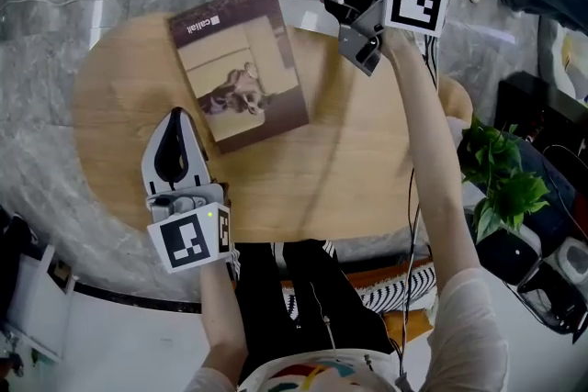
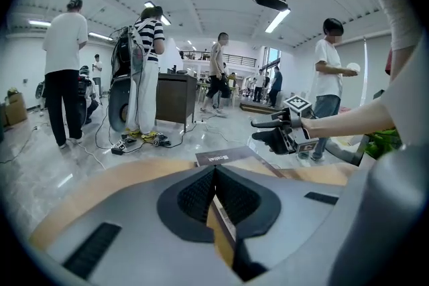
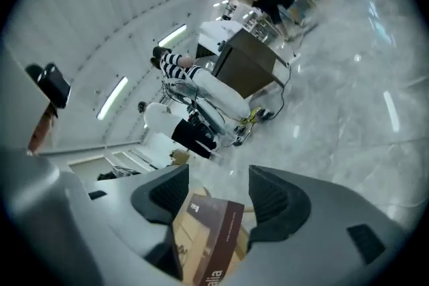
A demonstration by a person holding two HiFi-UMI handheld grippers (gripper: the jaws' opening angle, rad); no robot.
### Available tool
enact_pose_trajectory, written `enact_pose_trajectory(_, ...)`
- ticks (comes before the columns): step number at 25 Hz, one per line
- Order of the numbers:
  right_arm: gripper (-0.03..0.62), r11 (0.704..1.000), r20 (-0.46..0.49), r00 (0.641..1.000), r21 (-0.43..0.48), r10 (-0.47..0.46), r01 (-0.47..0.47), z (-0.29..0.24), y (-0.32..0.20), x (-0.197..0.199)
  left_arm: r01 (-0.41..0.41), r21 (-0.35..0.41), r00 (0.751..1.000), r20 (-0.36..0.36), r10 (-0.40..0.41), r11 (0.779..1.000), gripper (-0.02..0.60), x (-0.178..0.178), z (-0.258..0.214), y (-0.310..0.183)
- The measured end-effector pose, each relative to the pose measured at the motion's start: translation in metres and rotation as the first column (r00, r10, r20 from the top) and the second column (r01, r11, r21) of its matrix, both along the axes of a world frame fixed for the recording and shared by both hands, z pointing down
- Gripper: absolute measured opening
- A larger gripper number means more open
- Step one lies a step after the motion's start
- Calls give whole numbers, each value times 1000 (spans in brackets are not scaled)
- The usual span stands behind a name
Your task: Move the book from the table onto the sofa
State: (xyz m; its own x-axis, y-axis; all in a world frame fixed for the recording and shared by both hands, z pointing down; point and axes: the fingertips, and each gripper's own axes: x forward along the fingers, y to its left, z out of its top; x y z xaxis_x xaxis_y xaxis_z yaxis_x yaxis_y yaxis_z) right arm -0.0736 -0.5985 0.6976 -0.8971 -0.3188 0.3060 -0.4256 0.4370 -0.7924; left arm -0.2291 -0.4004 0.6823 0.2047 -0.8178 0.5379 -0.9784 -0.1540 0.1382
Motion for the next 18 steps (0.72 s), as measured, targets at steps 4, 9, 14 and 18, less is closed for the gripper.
enact_pose_trajectory(4,265,969,140,981,-187,-135,160,29,18,-2,-21,1,1000,14,21,1000,8,5,3,-4)
enact_pose_trajectory(9,264,914,218,940,-255,-263,315,52,41,-22,-42,-5,999,20,42,999,6,11,9,-7)
enact_pose_trajectory(14,261,898,280,908,-225,-312,379,48,45,-33,-56,-13,998,20,56,998,8,22,13,-9)
enact_pose_trajectory(18,247,868,226,897,-246,-380,430,60,51,-47,-61,-16,998,16,61,998,6,28,15,-11)
